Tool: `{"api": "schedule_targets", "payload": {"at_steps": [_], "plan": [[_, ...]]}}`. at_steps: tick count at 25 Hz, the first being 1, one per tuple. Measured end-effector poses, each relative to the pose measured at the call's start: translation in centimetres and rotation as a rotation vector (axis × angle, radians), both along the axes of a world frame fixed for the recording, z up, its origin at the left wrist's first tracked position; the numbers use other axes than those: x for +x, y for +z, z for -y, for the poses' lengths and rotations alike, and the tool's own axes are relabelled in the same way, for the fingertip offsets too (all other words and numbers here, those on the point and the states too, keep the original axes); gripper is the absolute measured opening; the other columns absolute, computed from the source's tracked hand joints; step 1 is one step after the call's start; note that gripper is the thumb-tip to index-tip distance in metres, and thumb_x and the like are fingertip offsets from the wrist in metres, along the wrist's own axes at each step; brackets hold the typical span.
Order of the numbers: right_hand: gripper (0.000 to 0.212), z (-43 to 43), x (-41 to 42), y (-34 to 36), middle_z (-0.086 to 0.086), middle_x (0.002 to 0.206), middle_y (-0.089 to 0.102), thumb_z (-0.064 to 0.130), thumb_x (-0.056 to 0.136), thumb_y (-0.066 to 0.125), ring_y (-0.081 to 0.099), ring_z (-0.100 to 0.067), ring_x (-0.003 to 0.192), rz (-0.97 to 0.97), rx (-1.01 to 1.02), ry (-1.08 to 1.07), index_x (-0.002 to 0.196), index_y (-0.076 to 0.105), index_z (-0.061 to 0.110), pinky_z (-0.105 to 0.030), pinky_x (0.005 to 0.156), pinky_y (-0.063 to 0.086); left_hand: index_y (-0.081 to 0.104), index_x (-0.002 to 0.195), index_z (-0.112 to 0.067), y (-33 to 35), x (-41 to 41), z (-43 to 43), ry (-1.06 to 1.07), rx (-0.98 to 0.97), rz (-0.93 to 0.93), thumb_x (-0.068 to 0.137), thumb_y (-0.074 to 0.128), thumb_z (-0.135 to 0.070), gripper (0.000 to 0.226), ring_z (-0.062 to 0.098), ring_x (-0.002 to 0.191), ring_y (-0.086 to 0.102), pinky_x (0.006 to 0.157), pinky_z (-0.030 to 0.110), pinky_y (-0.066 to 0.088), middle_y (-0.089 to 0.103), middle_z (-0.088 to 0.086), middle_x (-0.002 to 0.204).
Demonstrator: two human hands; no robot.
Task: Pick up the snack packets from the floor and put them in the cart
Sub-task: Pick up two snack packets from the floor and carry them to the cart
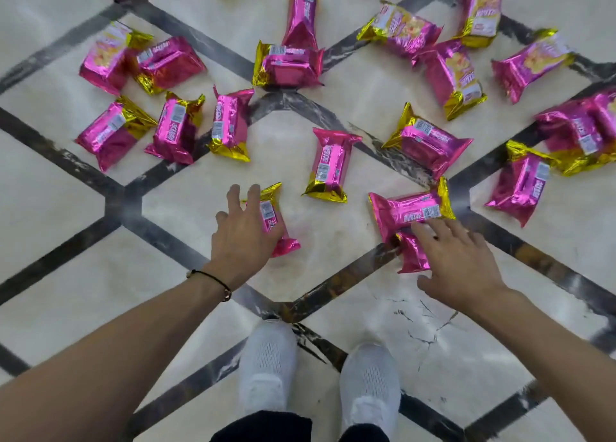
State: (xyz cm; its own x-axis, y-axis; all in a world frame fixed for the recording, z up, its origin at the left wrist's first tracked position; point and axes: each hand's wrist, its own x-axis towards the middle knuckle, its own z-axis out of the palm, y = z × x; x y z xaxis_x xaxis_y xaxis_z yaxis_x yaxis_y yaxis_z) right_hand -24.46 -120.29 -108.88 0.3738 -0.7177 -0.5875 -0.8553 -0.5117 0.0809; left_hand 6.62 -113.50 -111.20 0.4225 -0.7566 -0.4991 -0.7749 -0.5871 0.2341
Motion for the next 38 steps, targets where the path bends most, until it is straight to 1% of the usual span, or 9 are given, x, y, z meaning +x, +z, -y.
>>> {"api": "schedule_targets", "payload": {"at_steps": [3, 9, 15, 20, 23, 25, 28, 32, 38], "plan": [[0.086, -0.2, -1.7, -3.7, -0.002, 0.142, 0.04, 0.036, 0.071, 0.074, 0.035, -0.026, 0.134, -0.062, -0.018, 0.026, 0.144, 0.029, 0.025, -0.041, 0.101, 0.036, 0.021, 0.151, -0.028, -3.1, -0.9, 1.0, 0.038, -0.009, 0.027, 0.087, 0.064, -0.057, 0.083, 0.05, 0.123, 0.042, 0.085, 0.056, 0.044, 0.013, 0.007, 0.16], [0.067, -0.7, -2.8, -7.2, -0.008, 0.125, 0.056, 0.019, 0.063, 0.078, 0.05, -0.034, 0.119, -0.016, -0.051, 0.037, 0.124, 0.051, 0.018, -0.046, 0.096, 0.042, 0.028, 0.146, -0.026, -5.3, -2.1, 1.7, 0.023, -0.009, 0.056, 0.085, 0.068, -0.05, 0.077, 0.051, 0.119, 0.044, 0.073, 0.046, 0.033, 0.014, 0.006, 0.159], [0.066, -1.1, -2.7, -6.7, -0.013, 0.125, 0.058, 0.02, 0.069, 0.076, 0.051, -0.038, 0.118, 0.028, -0.038, 0.042, 0.129, 0.05, 0.012, -0.051, 0.101, 0.043, 0.037, 0.14, -0.019, -5.9, -2.1, 1.2, 0.018, -0.052, 0.072, 0.088, 0.06, -0.014, 0.057, 0.053, 0.103, 0.051, 0.066, 0.045, 0.036, 0.027, 0.009, 0.151], [0.056, -2.0, -0.4, -1.7, -0.01, 0.11, 0.059, 0.027, 0.073, 0.071, 0.055, -0.035, 0.103, 0.147, -0.08, -0.057, 0.122, 0.051, 0.012, -0.047, 0.076, 0.048, 0.037, 0.14, -0.022, -2.5, -2.6, 0.7, -0.065, -0.072, 0.024, 0.086, 0.059, -0.009, 0.059, 0.049, 0.1, 0.053, 0.064, 0.044, 0.037, 0.032, 0.007, 0.149], [0.047, -2.4, 1.6, 2.8, -0.01, 0.1, 0.059, 0.033, 0.076, 0.071, 0.055, -0.034, 0.091, 0.22, -0.133, -0.102, 0.111, 0.05, 0.01, -0.045, 0.07, 0.046, 0.036, 0.141, -0.026, 2.1, -3.0, 0.9, -0.106, -0.084, 0.003, 0.086, 0.06, -0.012, 0.062, 0.044, 0.103, 0.054, 0.066, 0.042, 0.038, 0.03, 0.004, 0.153], [0.048, -1.9, 2.8, 6.8, -0.01, 0.1, 0.059, 0.039, 0.08, 0.07, 0.055, -0.032, 0.091, 0.274, -0.133, -0.179, 0.113, 0.05, 0.009, -0.043, 0.068, 0.048, 0.035, 0.141, -0.028, 6.8, -2.9, 1.3, -0.167, -0.123, -0.004, 0.087, 0.06, -0.013, 0.062, 0.041, 0.103, 0.055, 0.064, 0.041, 0.041, 0.03, 0.002, 0.153], [0.046, -1.0, 4.2, 14.1, -0.009, 0.099, 0.059, 0.046, 0.085, 0.065, 0.054, -0.031, 0.09, 0.337, -0.169, -0.27, 0.11, 0.05, 0.01, -0.041, 0.062, 0.05, 0.033, 0.144, -0.032, 15.7, -2.7, 1.9, -0.22, -0.191, -0.042, 0.088, 0.061, -0.018, 0.064, 0.036, 0.102, 0.057, 0.066, 0.045, 0.051, 0.032, -0.001, 0.151], [0.049, 1.0, 6.9, 25.8, -0.007, 0.091, 0.058, 0.055, 0.084, 0.064, 0.056, -0.031, 0.085, 0.379, -0.259, -0.348, 0.1, 0.051, 0.011, -0.04, 0.055, 0.048, 0.031, 0.145, -0.032, 29.1, -2.9, 3.7, -0.24, -0.257, -0.065, 0.088, 0.062, -0.019, 0.066, 0.032, 0.107, 0.056, 0.07, 0.048, 0.055, 0.032, -0.002, 0.153], [0.059, 3.8, 10.9, 45.9, -0.006, 0.094, 0.063, 0.068, 0.087, 0.053, 0.062, -0.03, 0.09, 0.463, -0.368, -0.537, 0.105, 0.055, 0.012, -0.038, 0.062, 0.05, 0.032, 0.144, -0.036, 49.7, -2.9, 7.6, -0.264, -0.339, 0.041, 0.088, 0.059, -0.023, 0.063, 0.031, 0.115, 0.053, 0.069, 0.042, 0.056, 0.028, -0.006, 0.156]]}}
